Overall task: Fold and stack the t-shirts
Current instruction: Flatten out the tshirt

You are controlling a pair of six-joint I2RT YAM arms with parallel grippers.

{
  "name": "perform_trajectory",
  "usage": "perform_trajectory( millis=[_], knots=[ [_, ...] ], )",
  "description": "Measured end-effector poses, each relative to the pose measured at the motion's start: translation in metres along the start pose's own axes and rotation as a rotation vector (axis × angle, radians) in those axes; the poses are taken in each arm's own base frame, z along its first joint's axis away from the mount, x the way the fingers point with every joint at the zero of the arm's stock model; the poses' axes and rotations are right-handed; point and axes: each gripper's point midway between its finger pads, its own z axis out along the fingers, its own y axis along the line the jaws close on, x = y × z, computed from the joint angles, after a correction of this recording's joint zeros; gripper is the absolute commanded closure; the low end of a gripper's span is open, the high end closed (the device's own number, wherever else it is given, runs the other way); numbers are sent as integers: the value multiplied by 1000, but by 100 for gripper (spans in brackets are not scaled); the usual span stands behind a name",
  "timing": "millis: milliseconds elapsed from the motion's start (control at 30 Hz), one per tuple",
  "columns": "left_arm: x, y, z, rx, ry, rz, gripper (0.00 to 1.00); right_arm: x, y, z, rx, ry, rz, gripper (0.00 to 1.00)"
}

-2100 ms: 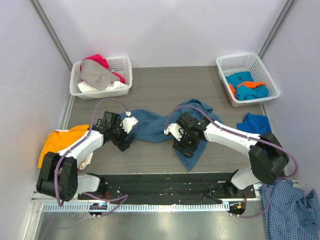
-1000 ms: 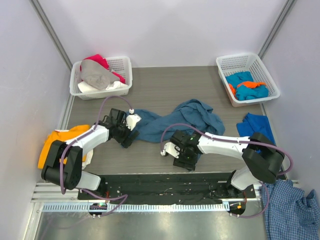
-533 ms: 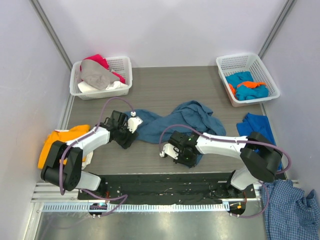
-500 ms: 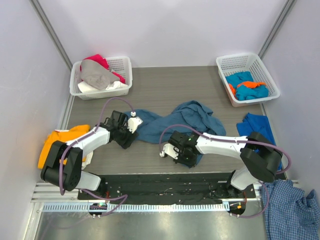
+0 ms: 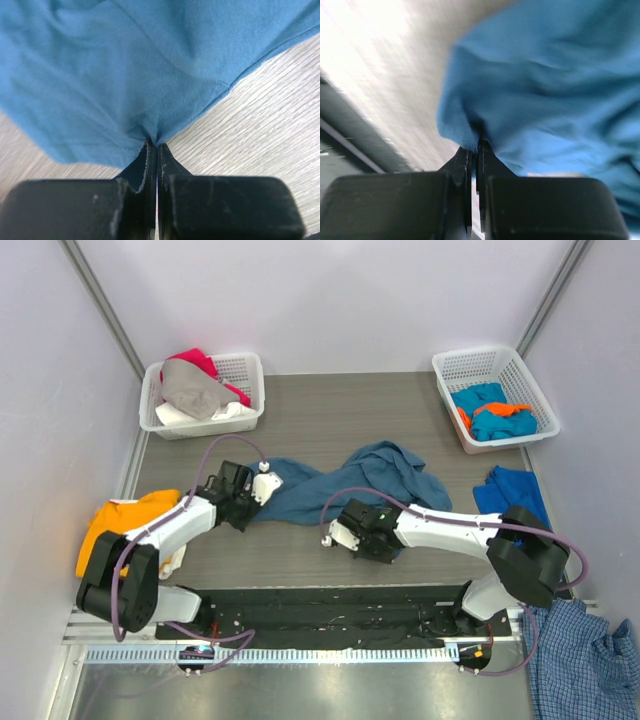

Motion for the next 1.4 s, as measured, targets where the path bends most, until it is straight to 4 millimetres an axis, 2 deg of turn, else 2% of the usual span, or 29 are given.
perform_trajectory(
  millis=[100, 167, 200, 333, 433, 533, 567, 667, 733, 833, 933, 1167, 1300, 1400],
  knots=[
    [-12, 8, -16, -36, -35, 3, 100, -1, -21, -11, 96, -2, 4, 99],
    [-34, 19, -31, -73, -94, 6, 100, -7, -42, -27, 171, -27, 19, 99],
    [-53, 27, -43, -99, -140, 7, 100, -11, -54, -37, 208, -47, 37, 99],
    [-115, 55, -92, -202, -328, 12, 100, -30, -115, -98, 374, -180, 163, 99],
    [-147, 75, -133, -303, -454, 6, 100, -35, -167, -161, 541, -289, 270, 99],
    [-165, 92, -167, -402, -528, -15, 100, -20, -209, -214, 688, -342, 374, 99],
    [-171, 99, -178, -440, -550, -23, 100, -13, -220, -225, 726, -348, 404, 99],
    [-183, 121, -205, -560, -594, -60, 100, 19, -260, -266, 852, -350, 533, 99],
    [-190, 133, -218, -617, -612, -83, 100, 37, -282, -287, 914, -353, 604, 99],
    [-208, 150, -237, -685, -640, -122, 100, 52, -309, -318, 996, -376, 677, 99],
    [-231, 164, -257, -731, -679, -151, 100, 52, -329, -343, 1052, -416, 708, 99],
    [-281, 190, -321, -805, -799, -208, 100, 37, -354, -398, 1148, -521, 722, 99],
    [-290, 189, -357, -818, -868, -211, 100, 35, -349, -433, 1194, -605, 720, 99],
    [-282, 176, -378, -794, -907, -189, 100, 35, -329, -451, 1176, -663, 690, 99]
  ],
)
